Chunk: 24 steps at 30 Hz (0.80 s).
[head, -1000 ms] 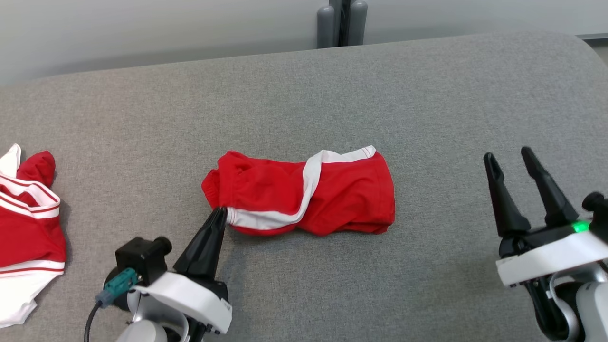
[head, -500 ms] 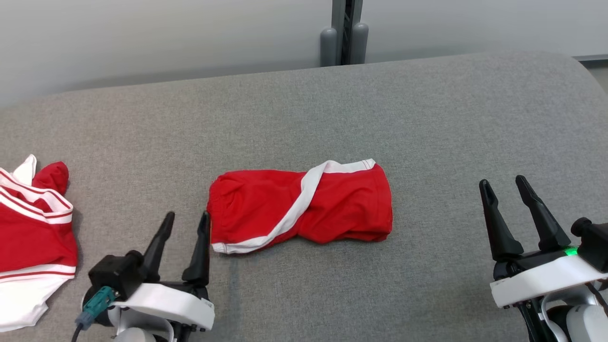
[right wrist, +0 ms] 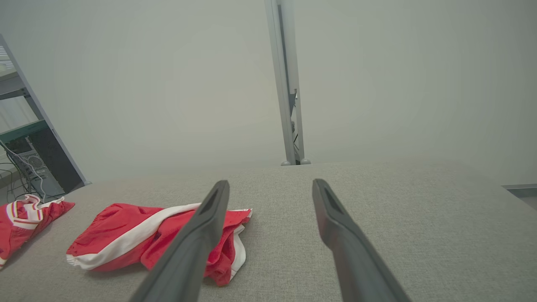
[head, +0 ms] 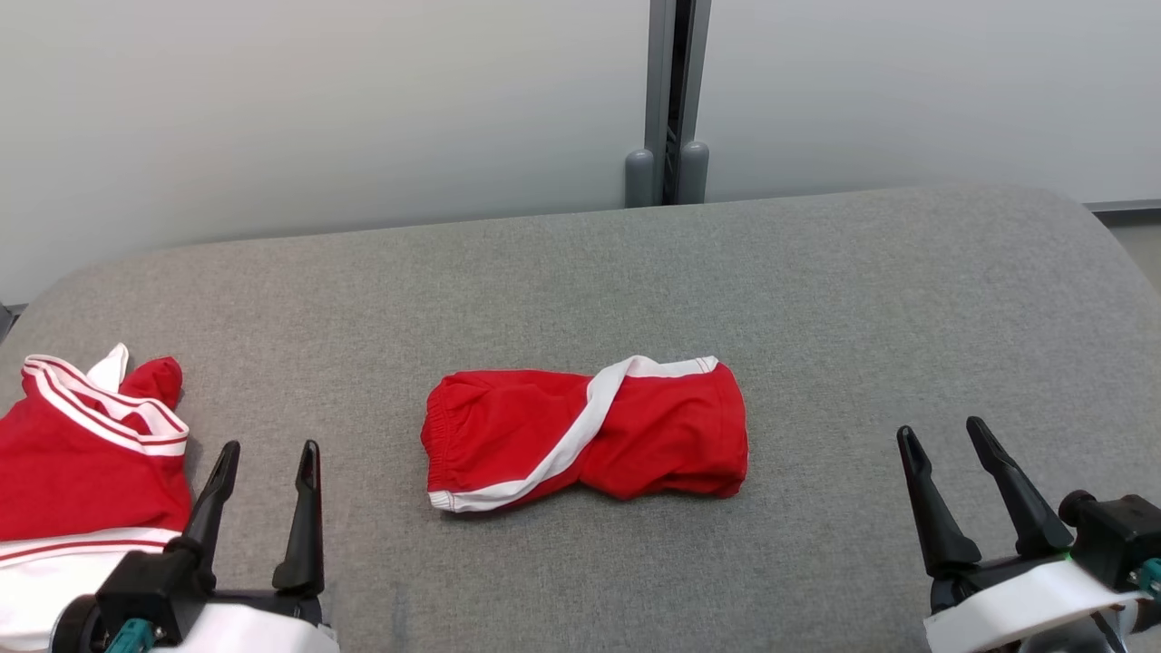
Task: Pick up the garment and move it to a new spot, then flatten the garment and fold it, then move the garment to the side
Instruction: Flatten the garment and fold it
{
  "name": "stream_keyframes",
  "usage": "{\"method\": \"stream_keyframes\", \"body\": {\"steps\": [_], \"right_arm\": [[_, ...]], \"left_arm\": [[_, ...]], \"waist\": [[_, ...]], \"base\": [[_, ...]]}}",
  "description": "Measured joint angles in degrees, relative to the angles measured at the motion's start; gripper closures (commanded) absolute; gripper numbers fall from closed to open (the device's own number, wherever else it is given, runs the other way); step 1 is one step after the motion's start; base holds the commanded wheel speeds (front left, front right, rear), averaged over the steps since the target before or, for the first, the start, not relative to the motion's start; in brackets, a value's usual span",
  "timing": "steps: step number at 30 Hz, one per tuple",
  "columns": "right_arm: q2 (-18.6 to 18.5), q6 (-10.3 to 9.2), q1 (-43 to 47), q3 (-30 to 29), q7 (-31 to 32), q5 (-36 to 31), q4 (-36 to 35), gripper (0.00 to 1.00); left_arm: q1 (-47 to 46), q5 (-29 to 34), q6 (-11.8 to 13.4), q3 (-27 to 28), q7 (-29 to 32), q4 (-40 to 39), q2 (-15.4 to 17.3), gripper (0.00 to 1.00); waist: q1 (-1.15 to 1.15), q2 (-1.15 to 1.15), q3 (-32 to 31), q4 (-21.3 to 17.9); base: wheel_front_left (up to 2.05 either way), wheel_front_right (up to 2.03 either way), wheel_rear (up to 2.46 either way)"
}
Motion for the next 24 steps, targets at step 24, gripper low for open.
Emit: {"method": "stream_keyframes", "body": {"steps": [24], "right_arm": [[1.82,0.00,2.87,-2.98,1.82,-1.29,-3.04,0.00]], "left_arm": [[3.66,0.85,3.16,-2.11,5.84,-5.35,1.41,0.00]], "waist": [[0.00,0.00,-0.55,0.62]], "base": [[0.00,0.00,0.00]]}}
